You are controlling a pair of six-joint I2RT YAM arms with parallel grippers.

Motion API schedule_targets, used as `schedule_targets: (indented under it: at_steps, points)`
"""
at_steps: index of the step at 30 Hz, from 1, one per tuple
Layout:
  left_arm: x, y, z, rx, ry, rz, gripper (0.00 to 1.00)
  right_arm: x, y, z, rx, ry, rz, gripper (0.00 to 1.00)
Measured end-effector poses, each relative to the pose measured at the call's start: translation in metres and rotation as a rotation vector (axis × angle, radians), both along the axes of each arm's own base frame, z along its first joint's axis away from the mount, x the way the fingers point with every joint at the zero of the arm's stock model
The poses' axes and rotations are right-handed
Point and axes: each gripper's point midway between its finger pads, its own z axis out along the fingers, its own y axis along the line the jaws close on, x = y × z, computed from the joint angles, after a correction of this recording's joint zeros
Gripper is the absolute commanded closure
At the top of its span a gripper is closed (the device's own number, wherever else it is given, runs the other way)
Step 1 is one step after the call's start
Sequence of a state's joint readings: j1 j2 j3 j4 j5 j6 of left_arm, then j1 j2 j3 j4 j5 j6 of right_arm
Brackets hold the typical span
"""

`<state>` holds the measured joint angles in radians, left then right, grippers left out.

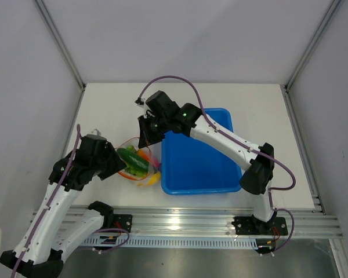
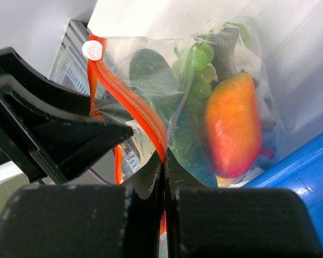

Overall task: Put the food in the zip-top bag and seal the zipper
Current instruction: Adjust the zipper food storage bag at the center of the board.

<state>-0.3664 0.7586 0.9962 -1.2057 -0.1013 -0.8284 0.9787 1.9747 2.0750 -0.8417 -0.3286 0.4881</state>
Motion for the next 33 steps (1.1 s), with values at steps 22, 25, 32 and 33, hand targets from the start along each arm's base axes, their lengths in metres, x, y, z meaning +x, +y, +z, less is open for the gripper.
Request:
schedule_targets:
  at_steps: [22,25,32,33]
  points:
    - [0.041,-0.01,0.03,0.073,-0.136,-0.254,0.99,-0.014,-0.022,-0.009,-0.004,0.014,0.245,0.58]
    - [0.043,-0.011,0.039,0.092,-0.171,-0.302,0.99,-0.013,-0.026,-0.011,-0.011,0.0,0.272,0.57]
    - [0.042,-0.02,0.042,0.085,-0.177,-0.404,0.99,0.018,-0.03,-0.009,-0.01,-0.052,0.266,0.57]
    - [0.042,-0.022,0.042,0.082,-0.174,-0.416,0.99,0.022,-0.029,-0.01,-0.009,-0.057,0.263,0.54]
